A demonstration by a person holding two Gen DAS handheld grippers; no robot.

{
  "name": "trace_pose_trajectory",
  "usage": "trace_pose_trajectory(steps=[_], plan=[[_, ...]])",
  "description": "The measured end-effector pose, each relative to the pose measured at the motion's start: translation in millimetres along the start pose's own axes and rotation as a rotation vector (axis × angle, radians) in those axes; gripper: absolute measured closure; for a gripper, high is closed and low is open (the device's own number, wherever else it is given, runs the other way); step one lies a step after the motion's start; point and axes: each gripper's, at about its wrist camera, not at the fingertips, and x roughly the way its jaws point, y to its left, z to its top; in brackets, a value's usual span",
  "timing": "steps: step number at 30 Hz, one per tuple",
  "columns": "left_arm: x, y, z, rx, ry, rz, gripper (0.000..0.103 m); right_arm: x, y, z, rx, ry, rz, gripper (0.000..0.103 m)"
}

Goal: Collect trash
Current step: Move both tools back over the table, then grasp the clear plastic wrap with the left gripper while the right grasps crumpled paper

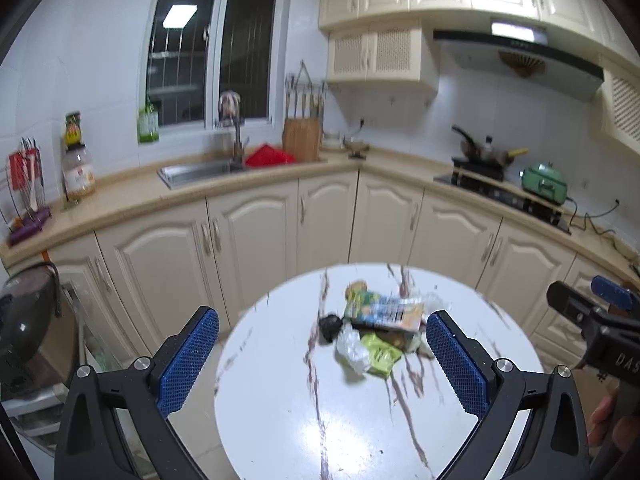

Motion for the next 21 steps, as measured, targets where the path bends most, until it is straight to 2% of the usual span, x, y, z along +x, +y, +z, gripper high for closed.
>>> trace_pose_trajectory(steps=[12, 21], plan=[[164.8, 20.5, 29.1, -0.015, 0.27, -0.019, 0.001, 99.8, -26.9, -38.8, 0.021, 0.226, -0.018, 0.0], [286.0, 27.3, 64.3, -0.004, 0.36, -0.025, 0.001, 174.8, -31.9, -62.6, 0.021, 0.355, 0.013, 0.0]])
